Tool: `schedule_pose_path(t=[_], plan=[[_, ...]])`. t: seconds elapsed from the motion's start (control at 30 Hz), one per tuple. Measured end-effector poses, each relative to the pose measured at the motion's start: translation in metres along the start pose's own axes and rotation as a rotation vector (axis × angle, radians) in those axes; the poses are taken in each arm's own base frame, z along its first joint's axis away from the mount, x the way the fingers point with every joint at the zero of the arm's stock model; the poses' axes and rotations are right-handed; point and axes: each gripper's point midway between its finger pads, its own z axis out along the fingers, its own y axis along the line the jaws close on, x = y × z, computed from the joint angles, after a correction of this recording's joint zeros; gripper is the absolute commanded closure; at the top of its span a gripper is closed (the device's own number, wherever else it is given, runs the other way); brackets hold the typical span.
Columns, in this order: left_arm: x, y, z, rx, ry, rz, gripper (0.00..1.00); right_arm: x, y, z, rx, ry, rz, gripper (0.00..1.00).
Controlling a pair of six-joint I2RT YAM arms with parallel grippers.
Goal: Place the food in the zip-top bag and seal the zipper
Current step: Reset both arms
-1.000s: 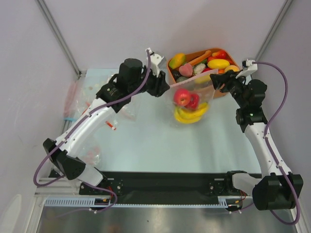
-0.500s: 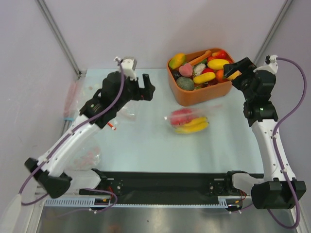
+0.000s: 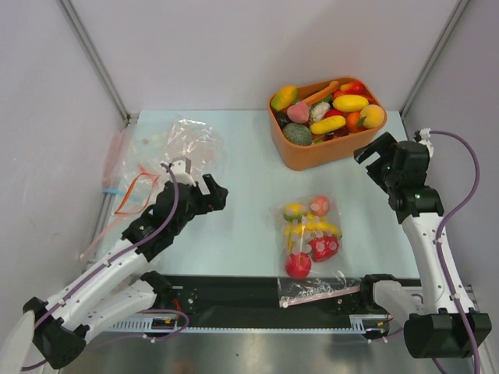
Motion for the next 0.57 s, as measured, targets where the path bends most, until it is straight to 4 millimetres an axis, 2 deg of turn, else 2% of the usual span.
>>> schedule_pose_path(t=[0.1, 0.33, 0.57], plan=[[0.005, 0.003, 0.003, -0.016, 0.012, -0.001, 0.00, 0.016, -0.013, 0.004, 0.035, 0.045, -0.002, 0.00], [0.015, 0.006, 0.019, -0.057, 0.075, 0.062, 0.00, 0.038, -0.029, 0.012, 0.074, 0.100, -0.011, 0.00], [0.010, 0.003, 0.024, -0.052, 0.081, 0.134, 0.00, 0.055, -0.039, 0.025, 0.098, 0.138, 0.004, 0.00]])
